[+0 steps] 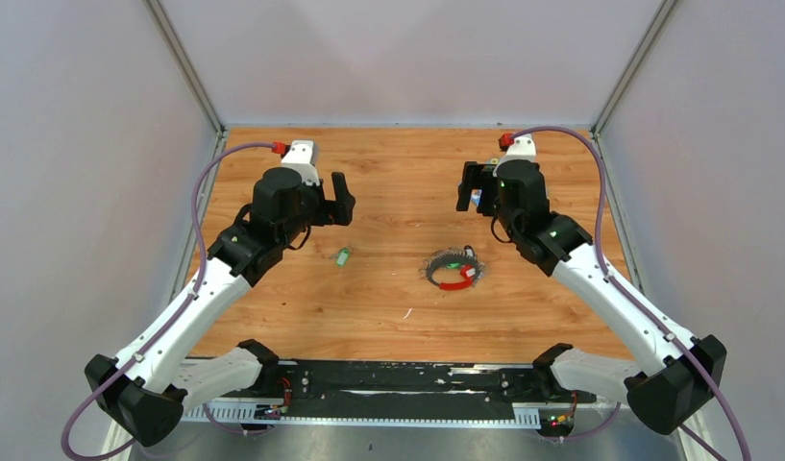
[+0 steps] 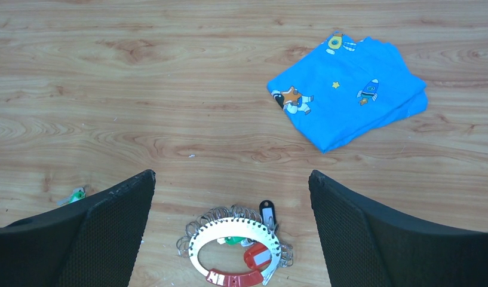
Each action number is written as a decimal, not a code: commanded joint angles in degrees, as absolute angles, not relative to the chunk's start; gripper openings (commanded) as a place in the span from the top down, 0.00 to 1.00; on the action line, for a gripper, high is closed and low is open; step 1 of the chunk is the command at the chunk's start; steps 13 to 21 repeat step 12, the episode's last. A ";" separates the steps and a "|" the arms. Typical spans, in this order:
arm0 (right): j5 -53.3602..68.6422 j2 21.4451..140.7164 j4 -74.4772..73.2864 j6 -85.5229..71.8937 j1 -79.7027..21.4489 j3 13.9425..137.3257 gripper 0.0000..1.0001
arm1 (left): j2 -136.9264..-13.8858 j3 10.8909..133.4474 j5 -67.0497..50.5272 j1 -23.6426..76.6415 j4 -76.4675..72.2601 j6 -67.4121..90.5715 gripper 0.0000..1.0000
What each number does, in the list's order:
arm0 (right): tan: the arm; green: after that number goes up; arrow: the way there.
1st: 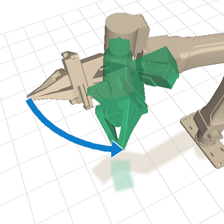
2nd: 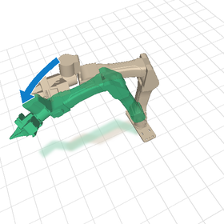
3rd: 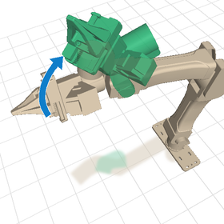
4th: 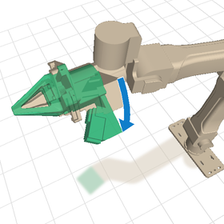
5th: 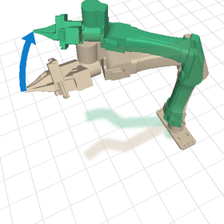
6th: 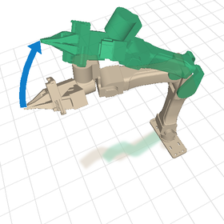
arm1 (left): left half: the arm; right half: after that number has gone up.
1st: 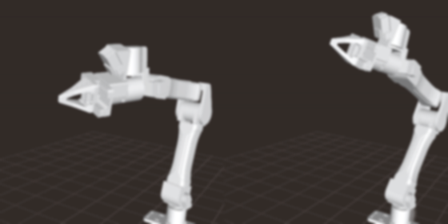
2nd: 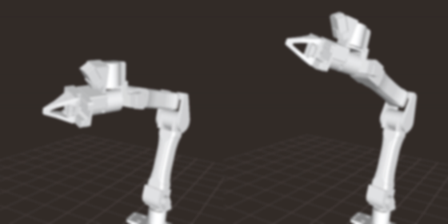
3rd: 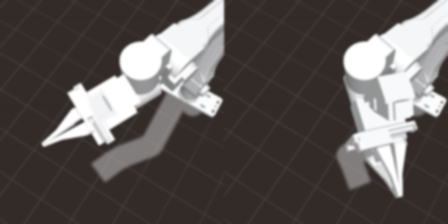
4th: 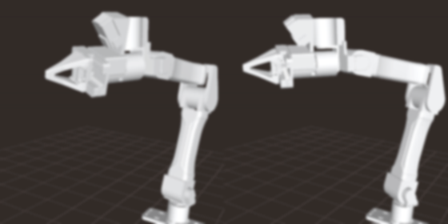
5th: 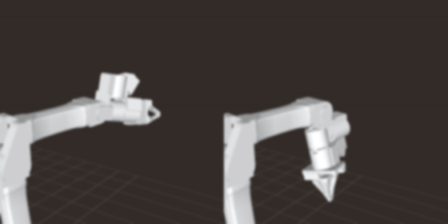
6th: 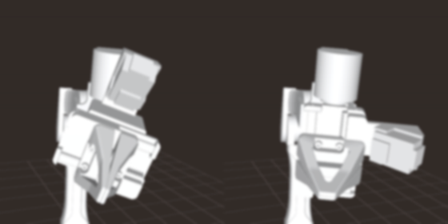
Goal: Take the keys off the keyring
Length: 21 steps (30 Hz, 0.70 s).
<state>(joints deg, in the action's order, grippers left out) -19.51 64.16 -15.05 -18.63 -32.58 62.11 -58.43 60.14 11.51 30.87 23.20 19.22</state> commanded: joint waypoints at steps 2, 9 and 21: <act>-19.05 64.42 -15.39 -18.31 -31.90 63.29 0.00 | -57.94 61.28 12.12 30.59 23.64 17.93 0.00; -19.15 63.81 -15.30 -18.45 -31.90 62.55 0.00 | -57.14 60.83 12.40 30.59 23.84 18.51 0.00; -19.19 63.66 -15.29 -18.55 -31.88 62.24 0.00 | -56.26 60.01 12.22 30.58 23.07 18.72 0.00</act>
